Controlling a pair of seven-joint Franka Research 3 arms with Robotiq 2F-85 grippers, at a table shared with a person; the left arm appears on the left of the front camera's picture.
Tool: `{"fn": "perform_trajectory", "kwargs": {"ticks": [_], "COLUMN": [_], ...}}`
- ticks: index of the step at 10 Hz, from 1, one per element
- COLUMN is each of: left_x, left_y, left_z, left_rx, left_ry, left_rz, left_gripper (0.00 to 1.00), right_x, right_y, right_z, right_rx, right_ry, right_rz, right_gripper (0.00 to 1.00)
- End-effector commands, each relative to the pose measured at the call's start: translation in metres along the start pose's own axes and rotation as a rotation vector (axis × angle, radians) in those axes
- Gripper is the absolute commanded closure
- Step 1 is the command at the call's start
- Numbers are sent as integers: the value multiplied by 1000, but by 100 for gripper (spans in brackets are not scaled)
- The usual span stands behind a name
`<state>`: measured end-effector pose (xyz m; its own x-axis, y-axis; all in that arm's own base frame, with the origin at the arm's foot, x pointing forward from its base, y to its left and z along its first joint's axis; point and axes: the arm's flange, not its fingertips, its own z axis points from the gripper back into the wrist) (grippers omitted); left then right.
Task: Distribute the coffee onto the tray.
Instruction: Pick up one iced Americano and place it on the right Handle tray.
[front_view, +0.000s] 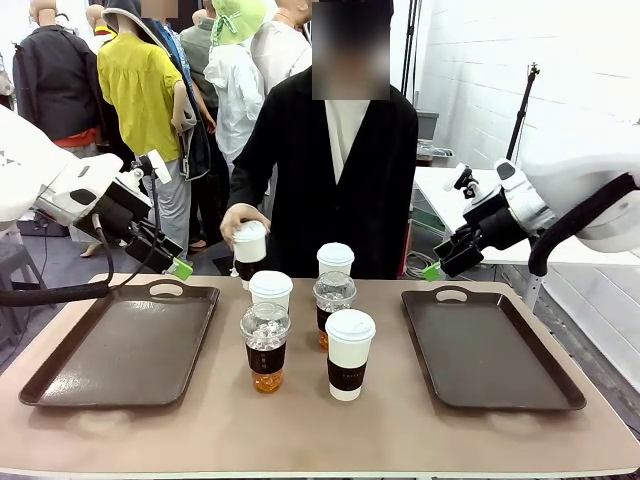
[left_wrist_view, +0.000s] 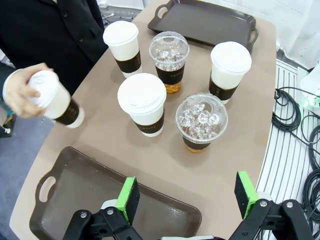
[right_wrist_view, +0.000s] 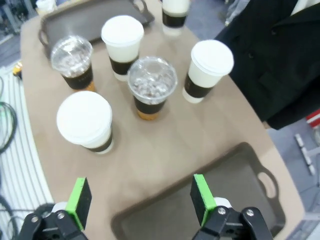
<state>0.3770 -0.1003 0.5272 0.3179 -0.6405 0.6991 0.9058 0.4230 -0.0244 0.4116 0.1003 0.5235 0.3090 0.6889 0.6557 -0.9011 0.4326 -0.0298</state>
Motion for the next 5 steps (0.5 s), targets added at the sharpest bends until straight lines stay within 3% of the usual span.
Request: {"fn": "perform_trajectory", "kwargs": {"ticks": [1, 5], "left_x": [-2, -2], "left_y": [2, 2], "left_z": [-1, -1], "left_rx": [-16, -16], "left_ry": [-21, -21], "left_rz": [-13, -13], "left_gripper": [0, 0], "right_x": [19, 32], "right_y": [-40, -103], "right_z": [-3, -13], "right_rx": [8, 78], "right_ry": [126, 315], "right_rz": [54, 162], "right_gripper": [0, 0]}}
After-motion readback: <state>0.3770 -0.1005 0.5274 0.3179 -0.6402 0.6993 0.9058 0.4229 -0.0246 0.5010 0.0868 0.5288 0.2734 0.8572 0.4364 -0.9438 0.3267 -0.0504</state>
